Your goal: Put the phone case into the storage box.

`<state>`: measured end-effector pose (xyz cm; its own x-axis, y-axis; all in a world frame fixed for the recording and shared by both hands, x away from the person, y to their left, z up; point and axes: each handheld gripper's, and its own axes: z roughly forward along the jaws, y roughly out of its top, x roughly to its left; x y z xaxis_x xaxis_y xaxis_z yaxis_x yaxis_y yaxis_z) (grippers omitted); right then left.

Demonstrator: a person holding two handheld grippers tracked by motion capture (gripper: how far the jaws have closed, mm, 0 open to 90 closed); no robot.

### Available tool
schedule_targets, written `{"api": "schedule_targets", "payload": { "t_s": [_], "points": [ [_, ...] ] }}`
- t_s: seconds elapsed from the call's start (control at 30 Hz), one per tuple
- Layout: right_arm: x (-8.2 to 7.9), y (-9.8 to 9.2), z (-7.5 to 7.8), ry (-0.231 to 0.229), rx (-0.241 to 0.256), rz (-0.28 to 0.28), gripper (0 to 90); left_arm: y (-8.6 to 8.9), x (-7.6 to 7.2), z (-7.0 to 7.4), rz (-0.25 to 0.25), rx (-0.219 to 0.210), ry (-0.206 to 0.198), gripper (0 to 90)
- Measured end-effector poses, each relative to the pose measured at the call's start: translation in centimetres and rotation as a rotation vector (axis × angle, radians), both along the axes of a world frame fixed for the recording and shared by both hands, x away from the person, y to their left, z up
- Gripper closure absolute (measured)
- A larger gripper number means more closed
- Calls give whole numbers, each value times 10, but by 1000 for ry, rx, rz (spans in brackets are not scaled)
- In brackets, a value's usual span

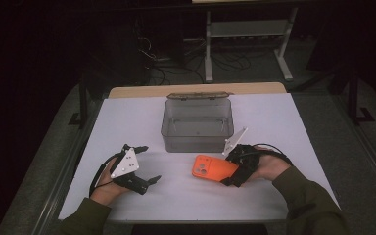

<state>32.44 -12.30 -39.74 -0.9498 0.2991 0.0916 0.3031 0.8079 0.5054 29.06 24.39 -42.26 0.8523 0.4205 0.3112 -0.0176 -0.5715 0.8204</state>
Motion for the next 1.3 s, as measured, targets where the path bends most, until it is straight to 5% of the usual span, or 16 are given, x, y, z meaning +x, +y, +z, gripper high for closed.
{"api": "schedule_targets", "payload": {
  "t_s": [0.37, 0.9, 1.3],
  "points": [
    [2, 1, 0, 2, -3, 1, 158, -11, -5, 0, 5, 143, -150, 0],
    [3, 5, 3, -6, -13, 10, 158, -25, -10, -5, 9, 420, -401, 0],
    [4, 7, 5, -5, -19, 10, 158, -33, -15, -9, 16, 560, -578, 0]
  ]
}}
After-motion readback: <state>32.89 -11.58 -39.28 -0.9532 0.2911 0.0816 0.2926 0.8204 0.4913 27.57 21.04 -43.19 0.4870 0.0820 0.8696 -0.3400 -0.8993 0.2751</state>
